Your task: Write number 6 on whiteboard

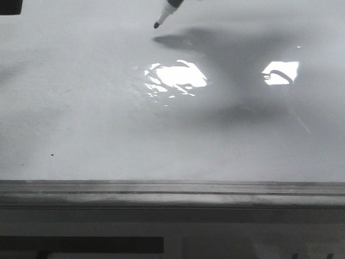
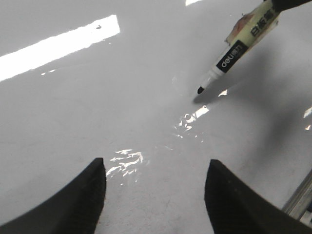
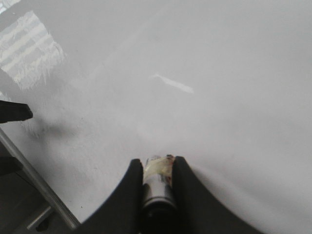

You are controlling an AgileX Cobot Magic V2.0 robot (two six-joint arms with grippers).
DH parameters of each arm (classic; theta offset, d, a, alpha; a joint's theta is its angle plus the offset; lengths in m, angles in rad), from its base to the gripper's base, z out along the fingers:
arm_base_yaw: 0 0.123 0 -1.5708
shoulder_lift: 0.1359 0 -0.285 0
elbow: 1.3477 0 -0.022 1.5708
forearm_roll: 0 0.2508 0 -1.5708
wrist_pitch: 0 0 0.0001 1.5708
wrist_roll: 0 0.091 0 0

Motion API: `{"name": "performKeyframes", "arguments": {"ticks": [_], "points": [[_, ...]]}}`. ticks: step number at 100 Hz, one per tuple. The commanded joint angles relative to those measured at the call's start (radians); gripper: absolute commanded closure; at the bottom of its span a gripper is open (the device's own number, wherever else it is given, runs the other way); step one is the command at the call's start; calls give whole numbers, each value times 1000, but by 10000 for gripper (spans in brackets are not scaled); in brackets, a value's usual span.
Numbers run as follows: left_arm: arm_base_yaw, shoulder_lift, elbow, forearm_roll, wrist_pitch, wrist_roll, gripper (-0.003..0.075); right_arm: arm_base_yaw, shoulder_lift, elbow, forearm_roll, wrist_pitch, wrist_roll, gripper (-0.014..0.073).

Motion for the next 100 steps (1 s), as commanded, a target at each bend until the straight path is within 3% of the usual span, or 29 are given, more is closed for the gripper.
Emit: {"name": "performKeyframes", "arguments": {"ticks": [1, 44, 72, 100], "points": [[3, -6, -33, -12, -83, -5, 314, -5, 24, -35, -2, -78, -14, 657], [3, -6, -33, -12, -84, -5, 314, 70, 98, 39, 27, 72, 18, 657], [3, -6, -33, -12, -85, -5, 314, -17, 16, 44, 1, 42, 20, 647], [3, -6, -33, -12, -85, -5, 314, 64, 92, -2, 1, -18, 18, 647]]}}
